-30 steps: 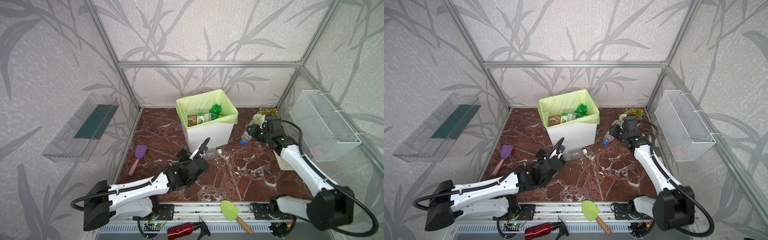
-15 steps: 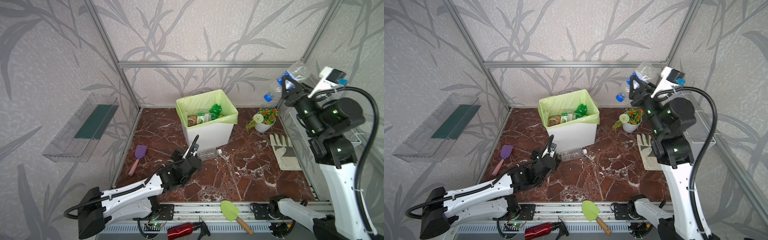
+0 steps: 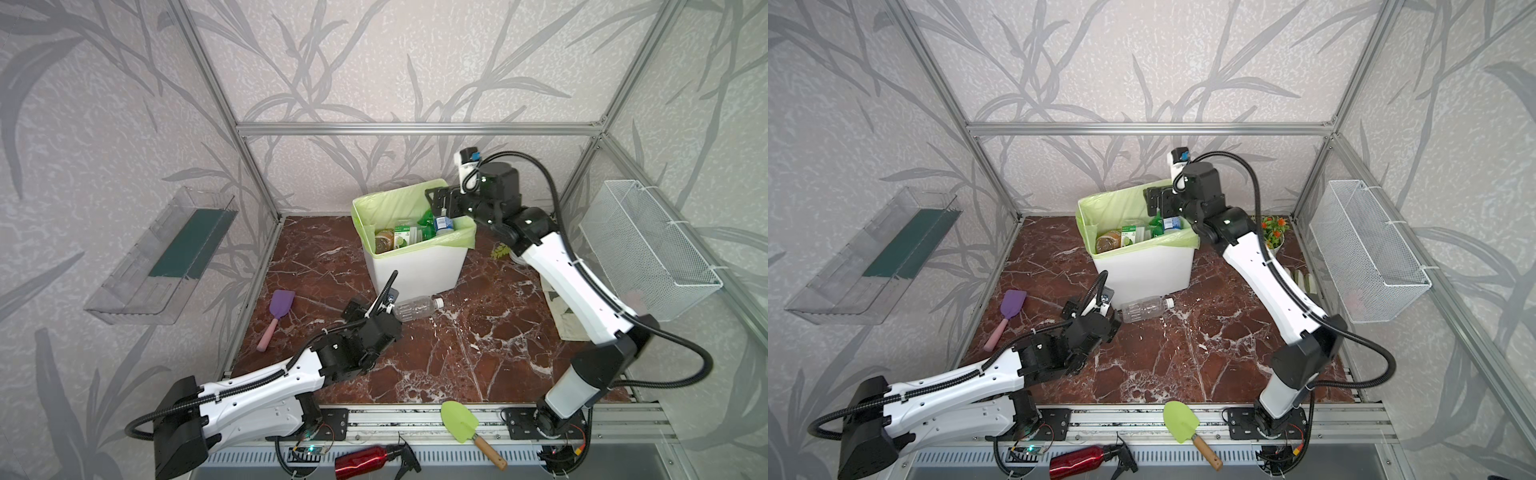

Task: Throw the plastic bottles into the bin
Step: 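Swing the blue-labelled bottle over the bin and open the right gripper, then grasp the white-capped bottle with the left gripper while the right gripper withdraws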

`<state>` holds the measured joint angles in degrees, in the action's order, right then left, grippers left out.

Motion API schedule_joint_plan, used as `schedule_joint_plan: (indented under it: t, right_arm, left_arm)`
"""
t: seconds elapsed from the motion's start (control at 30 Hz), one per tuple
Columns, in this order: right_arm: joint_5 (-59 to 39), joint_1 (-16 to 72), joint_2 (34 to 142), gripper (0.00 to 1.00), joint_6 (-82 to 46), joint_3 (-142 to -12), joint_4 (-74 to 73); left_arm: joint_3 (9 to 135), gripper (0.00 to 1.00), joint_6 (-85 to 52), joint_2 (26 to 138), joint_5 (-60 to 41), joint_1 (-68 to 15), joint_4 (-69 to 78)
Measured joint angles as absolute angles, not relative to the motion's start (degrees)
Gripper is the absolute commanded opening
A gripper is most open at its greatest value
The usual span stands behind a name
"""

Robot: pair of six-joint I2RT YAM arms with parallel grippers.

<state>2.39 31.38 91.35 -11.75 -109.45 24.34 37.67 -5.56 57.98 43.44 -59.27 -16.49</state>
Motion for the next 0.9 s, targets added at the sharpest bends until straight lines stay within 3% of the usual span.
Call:
schedule_joint_plan:
  t: [0.3,0.6,0.9]
  right_arm:
    - [8.58,23.11,59.11,0.99,-11.14,-90.61,14.66]
    - [2.24,2.79,52.66,0.99,-21.32,-58.85,18.7]
    - [-0.27,-1.91,45.25,0.99,-25.17,-45.23,20.95]
  left_arm:
    - [42.85,0.99,-0.84,67.61,40.12,-63.24,-15.88]
    - [50.72,0.99,1.21,85.34,36.64,-64.38,-16.38]
    - [59.61,0.95,3.97,95.83,33.26,-60.29,-19.22]
